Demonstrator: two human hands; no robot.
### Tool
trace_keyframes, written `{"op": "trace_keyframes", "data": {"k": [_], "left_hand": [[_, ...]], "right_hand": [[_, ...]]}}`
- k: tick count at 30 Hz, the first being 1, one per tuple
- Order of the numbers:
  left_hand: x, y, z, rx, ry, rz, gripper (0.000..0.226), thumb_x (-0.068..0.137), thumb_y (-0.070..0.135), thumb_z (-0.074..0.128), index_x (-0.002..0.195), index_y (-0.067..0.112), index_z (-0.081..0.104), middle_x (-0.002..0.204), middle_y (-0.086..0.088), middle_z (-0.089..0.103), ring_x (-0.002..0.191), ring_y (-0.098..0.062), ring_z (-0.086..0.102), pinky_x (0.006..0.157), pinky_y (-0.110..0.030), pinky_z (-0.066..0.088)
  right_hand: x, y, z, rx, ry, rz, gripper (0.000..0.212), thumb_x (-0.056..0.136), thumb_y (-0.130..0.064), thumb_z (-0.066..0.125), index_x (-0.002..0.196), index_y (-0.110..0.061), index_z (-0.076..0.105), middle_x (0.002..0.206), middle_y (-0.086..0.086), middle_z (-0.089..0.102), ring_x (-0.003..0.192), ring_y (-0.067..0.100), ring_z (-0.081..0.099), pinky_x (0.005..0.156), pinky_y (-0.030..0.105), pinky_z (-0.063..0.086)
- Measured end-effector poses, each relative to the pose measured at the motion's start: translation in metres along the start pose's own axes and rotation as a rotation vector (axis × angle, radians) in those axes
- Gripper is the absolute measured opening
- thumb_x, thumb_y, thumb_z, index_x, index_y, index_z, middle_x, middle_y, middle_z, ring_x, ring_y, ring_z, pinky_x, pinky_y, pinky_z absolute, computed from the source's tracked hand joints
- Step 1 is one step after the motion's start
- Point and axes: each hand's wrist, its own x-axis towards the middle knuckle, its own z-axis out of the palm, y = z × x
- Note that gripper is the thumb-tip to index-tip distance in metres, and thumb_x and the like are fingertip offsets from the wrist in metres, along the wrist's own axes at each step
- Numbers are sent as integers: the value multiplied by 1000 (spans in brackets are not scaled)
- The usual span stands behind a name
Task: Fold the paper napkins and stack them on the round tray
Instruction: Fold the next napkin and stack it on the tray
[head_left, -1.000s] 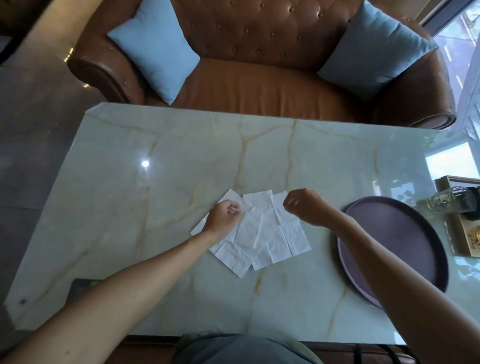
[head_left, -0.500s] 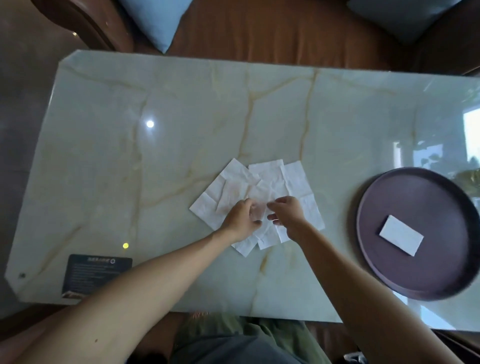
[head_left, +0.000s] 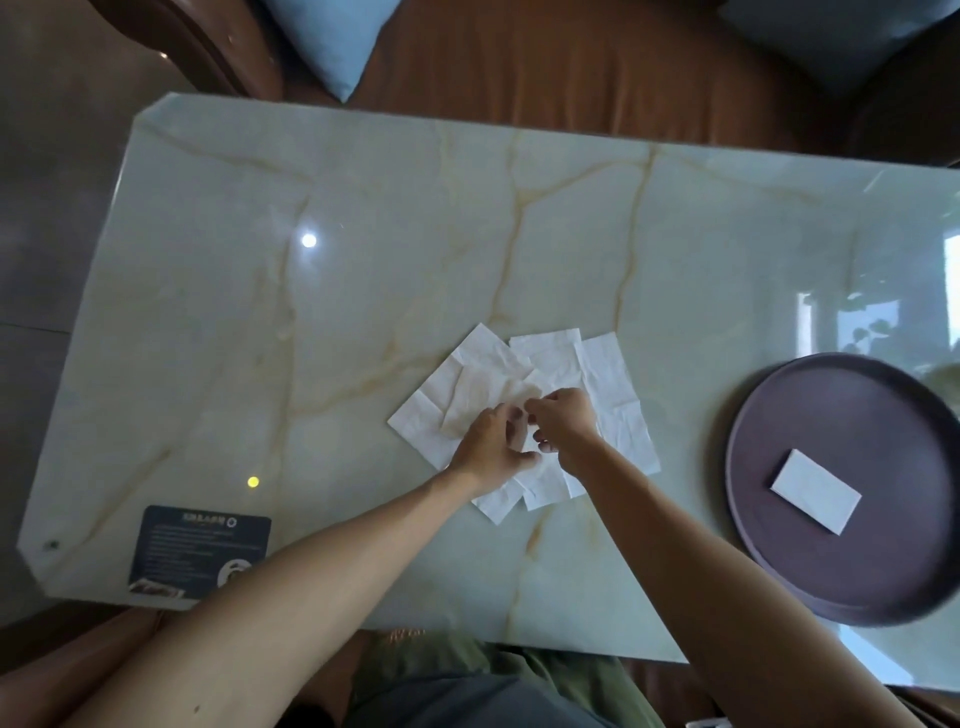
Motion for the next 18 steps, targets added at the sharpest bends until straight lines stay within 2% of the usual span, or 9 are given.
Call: {"op": "trace_keyframes", "data": {"k": [4, 6, 8, 10, 11, 13, 14, 16, 18], "left_hand": [[-13, 14, -9, 141, 85, 41, 50, 85, 35, 73, 129, 18, 57, 117, -1, 59, 108, -17, 58, 85, -31, 52], [-20, 26, -17, 192, 153, 115, 27, 96, 24, 59, 122, 16, 61, 113, -1, 61, 110, -20, 60, 83, -30, 49], [-27, 39, -29, 199, 182, 178, 22, 101, 16, 48, 114, 11, 65, 109, -5, 67, 104, -25, 65, 79, -30, 49], [-32, 52, -48, 209, 145, 220, 26, 103, 15, 44, 113, 8, 67, 110, -8, 71, 102, -28, 67, 78, -31, 50], [-35, 59, -60, 227, 107, 237, 27, 103, 15, 44, 114, 9, 68, 110, -8, 71, 101, -28, 68, 75, -28, 47], [-39, 75, -86, 297, 21, 279, 28, 102, 14, 45, 117, 10, 68, 109, -8, 72, 96, -26, 68, 67, -23, 40], [-39, 84, -99, 350, -24, 300, 27, 101, 14, 45, 115, 11, 68, 106, -8, 72, 89, -24, 66, 62, -21, 38], [-41, 100, -122, 456, -87, 321, 22, 99, 12, 46, 104, 12, 68, 91, -5, 65, 77, -22, 58, 56, -22, 34], [-42, 114, -140, 500, -106, 341, 17, 98, 14, 47, 93, 14, 64, 83, 0, 60, 81, -25, 61, 63, -32, 43]], "right_hand": [[-20, -16, -11, 98, -35, 10, 12, 84, -13, 59, 83, -2, 65, 79, 11, 66, 53, 19, 50, 46, 24, 41], [-31, -26, -21, 131, -59, 24, 13, 83, -16, 60, 83, -5, 67, 77, 8, 66, 53, 18, 49, 48, 24, 40], [-41, -35, -34, 111, -41, -26, 14, 82, -23, 65, 79, -9, 65, 74, 6, 61, 56, 20, 48, 54, 28, 43], [-47, -43, -49, -57, 94, -234, 25, 79, -38, 70, 84, -15, 60, 83, 3, 54, 68, 21, 50, 66, 35, 45], [-51, -49, -59, -188, 160, -376, 31, 79, -41, 71, 97, -18, 60, 97, -2, 54, 80, 18, 52, 77, 36, 46], [-61, -64, -79, -434, 104, -666, 48, 84, -35, 73, 128, -21, 57, 123, -7, 56, 105, 15, 57, 97, 35, 43], [-66, -72, -87, -550, 18, -757, 51, 86, -31, 73, 133, -22, 57, 128, -6, 61, 113, 17, 60, 105, 37, 42], [-79, -90, -96, -841, -82, -825, 41, 89, -33, 71, 128, -24, 63, 121, -5, 70, 115, 20, 65, 105, 34, 40], [-90, -102, -98, -1041, -60, -873, 25, 95, -35, 62, 117, -24, 69, 113, -4, 74, 108, 21, 67, 89, 27, 37]]}}
